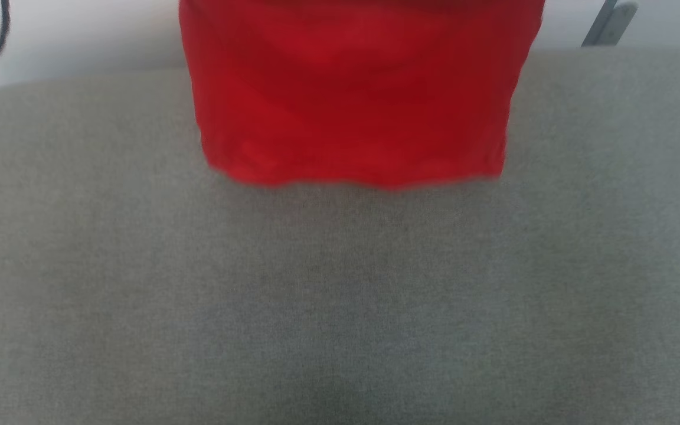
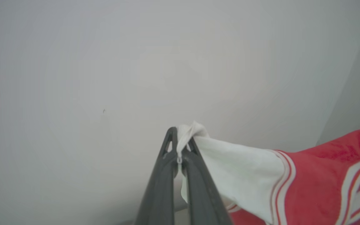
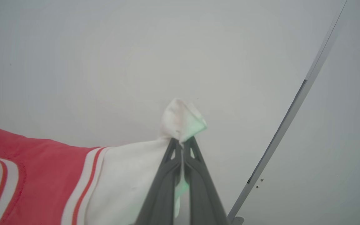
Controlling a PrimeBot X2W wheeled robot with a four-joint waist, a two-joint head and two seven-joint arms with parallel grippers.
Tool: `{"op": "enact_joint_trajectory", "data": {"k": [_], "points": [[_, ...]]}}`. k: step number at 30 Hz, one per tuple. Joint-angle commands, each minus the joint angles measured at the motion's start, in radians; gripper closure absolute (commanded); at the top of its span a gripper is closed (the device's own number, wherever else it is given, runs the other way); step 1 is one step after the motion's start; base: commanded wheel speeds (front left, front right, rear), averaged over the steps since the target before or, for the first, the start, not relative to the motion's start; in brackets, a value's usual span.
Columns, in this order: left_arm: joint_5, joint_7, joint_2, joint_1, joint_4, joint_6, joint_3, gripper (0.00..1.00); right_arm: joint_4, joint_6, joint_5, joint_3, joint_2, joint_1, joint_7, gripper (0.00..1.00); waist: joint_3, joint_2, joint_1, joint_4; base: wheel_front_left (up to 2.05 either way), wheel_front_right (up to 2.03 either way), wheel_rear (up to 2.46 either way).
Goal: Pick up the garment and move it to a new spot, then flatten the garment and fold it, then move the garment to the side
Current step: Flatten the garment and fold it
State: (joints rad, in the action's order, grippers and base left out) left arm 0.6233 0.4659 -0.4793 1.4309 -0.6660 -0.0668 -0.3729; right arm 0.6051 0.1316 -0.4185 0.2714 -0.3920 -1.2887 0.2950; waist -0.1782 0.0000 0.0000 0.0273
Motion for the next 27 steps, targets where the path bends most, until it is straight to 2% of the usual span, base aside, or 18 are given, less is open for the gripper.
{"op": "enact_joint_trajectory", "data": {"k": [1, 8, 12, 16, 20, 27], "points": [[-0.019, -0.049, 0.007, 0.042, -0.009, -0.007, -0.003, 1.0, 0.03, -0.002, 0.025, -0.001, 0.006, -0.042, -0.051, 1.0, -0.067, 0.0, 0.0, -0.005, 0.0, 0.0, 0.0], [-0.088, -0.309, 0.045, 0.209, -0.096, -0.022, -0.013, 1.0, 0.2, -0.002, 0.198, -0.04, 0.035, -0.215, -0.36, 1.0, -0.173, 0.0, 0.0, -0.012, 0.0, 0.0, 0.0], [-0.108, -0.445, 0.072, 0.262, -0.161, -0.025, -0.011, 1.0, 0.282, -0.002, 0.298, -0.065, 0.046, -0.285, -0.485, 1.0, -0.215, 0.0, 0.0, -0.023, 0.0, 0.0, 0.0], [-0.105, -0.505, 0.088, 0.26, -0.238, -0.043, -0.032, 1.0, 0.37, -0.002, 0.338, -0.058, 0.067, -0.294, -0.515, 1.0, -0.245, 0.0, 0.0, -0.038, 0.0, 0.0, 0.0], [-0.081, -0.528, 0.098, 0.199, -0.322, -0.056, -0.05, 1.0, 0.455, -0.002, 0.326, -0.033, 0.088, -0.258, -0.507, 1.0, -0.259, 0.0, 0.0, -0.052, 0.0, 0.0, 0.0], [-0.012, -0.406, 0.126, 0.048, -0.447, -0.063, -0.098, 1.0, 0.535, -0.002, 0.209, 0.056, 0.111, -0.135, -0.427, 1.0, -0.242, 0.0, 0.0, -0.072, 0.0, 0.0, 0.0]]}}
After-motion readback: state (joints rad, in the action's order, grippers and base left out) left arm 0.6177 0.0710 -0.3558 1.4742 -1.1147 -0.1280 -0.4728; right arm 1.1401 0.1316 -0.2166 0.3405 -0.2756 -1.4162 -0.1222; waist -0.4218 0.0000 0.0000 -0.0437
